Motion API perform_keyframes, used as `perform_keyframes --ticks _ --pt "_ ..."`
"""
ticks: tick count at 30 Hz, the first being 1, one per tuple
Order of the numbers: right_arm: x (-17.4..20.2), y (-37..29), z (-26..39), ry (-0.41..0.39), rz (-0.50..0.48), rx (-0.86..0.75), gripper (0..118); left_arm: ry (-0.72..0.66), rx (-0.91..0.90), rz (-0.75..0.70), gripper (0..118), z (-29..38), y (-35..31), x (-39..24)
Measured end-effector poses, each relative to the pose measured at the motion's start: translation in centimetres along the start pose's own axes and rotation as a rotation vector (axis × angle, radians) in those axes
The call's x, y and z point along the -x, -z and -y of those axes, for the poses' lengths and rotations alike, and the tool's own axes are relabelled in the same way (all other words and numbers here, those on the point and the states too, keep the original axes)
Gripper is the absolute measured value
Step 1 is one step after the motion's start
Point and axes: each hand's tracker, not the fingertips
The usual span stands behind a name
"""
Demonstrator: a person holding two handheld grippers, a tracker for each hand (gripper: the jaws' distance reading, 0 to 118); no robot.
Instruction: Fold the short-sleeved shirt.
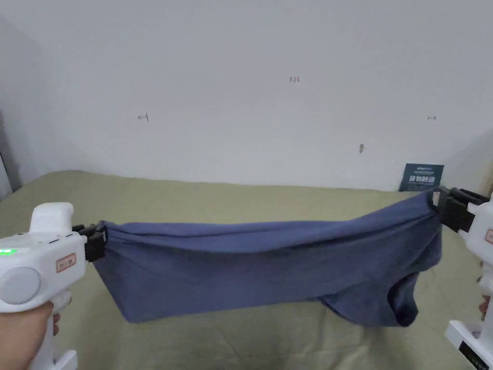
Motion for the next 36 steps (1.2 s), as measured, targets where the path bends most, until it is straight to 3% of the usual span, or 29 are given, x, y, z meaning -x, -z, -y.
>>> perform_keyframes --ticks 4,7,12,14,15,16,17,18,20,24,26,28,30,31,32,33,34,36 --pt "0.4 -6.1 8.4 0.002 0.009 0.208 3 -0.062 0.151 0.063 9 7.5 -4.3 1.1" --pt "0.3 -9.4 15.3 -0.011 0.012 0.36 3 -0.019 0.278 0.043 9 14.0 -7.1 1.6" --pt "0.3 -11.3 25.8 -0.008 0.089 0.644 3 -0.046 0.479 -0.018 9 21.7 -8.2 3.4" --pt "0.2 -11.5 27.7 -0.033 0.108 0.66 4 -0.095 0.518 -0.019 9 23.3 -8.1 4.1" --pt "0.0 -11.6 28.1 -0.029 0.113 0.653 16 -0.071 0.488 -0.028 15 23.3 -8.2 4.1" --pt "-0.3 -11.7 27.8 -0.01 0.1 0.659 43 -0.056 0.464 -0.023 41 23.2 -8.4 4.1" --pt "-0.6 -11.7 27.3 0.023 0.085 0.667 81 -0.022 0.447 -0.031 79 22.8 -8.7 3.8" --pt "-0.5 -12.1 26.5 0.043 0.074 0.671 108 0.013 0.422 -0.047 112 22.0 -9.3 3.4" --pt "0.2 -13.7 24.2 0.031 0.094 0.577 102 0.055 0.308 0.015 115 20.2 -11.9 2.0" --pt "3.8 -19.1 19.0 -0.05 -0.006 0.244 100 0.171 -0.017 0.047 115 18.0 -17.7 -0.6" --pt "5.8 -22.1 17.7 -0.086 -0.04 0.025 87 0.22 -0.122 -0.003 114 17.9 -20.0 -2.0" --pt "7.3 -24.0 17.2 -0.087 -0.043 -0.091 83 0.273 -0.21 -0.053 114 18.3 -22.0 -3.9" --pt "9.0 -25.2 17.2 -0.107 0.002 -0.148 52 0.263 -0.271 -0.057 104 18.8 -23.3 -4.6" --pt "9.5 -25.4 17.3 -0.106 0.021 -0.148 30 0.26 -0.263 -0.058 91 18.9 -23.5 -4.7" --pt "9.8 -25.4 17.5 -0.106 0.024 -0.139 6 0.268 -0.251 -0.053 68 19.2 -23.5 -4.7" --pt "10.1 -25.3 17.7 -0.115 0.05 -0.126 3 0.295 -0.217 -0.055 24 19.3 -23.3 -4.6" --pt "10.2 -24.8 17.9 -0.116 0.035 -0.107 3 0.316 -0.192 -0.081 2 19.6 -22.9 -4.5" --pt "10.3 -24.4 18.4 -0.117 -0.002 -0.063 3 0.311 -0.183 -0.078 2 19.8 -22.3 -3.6"
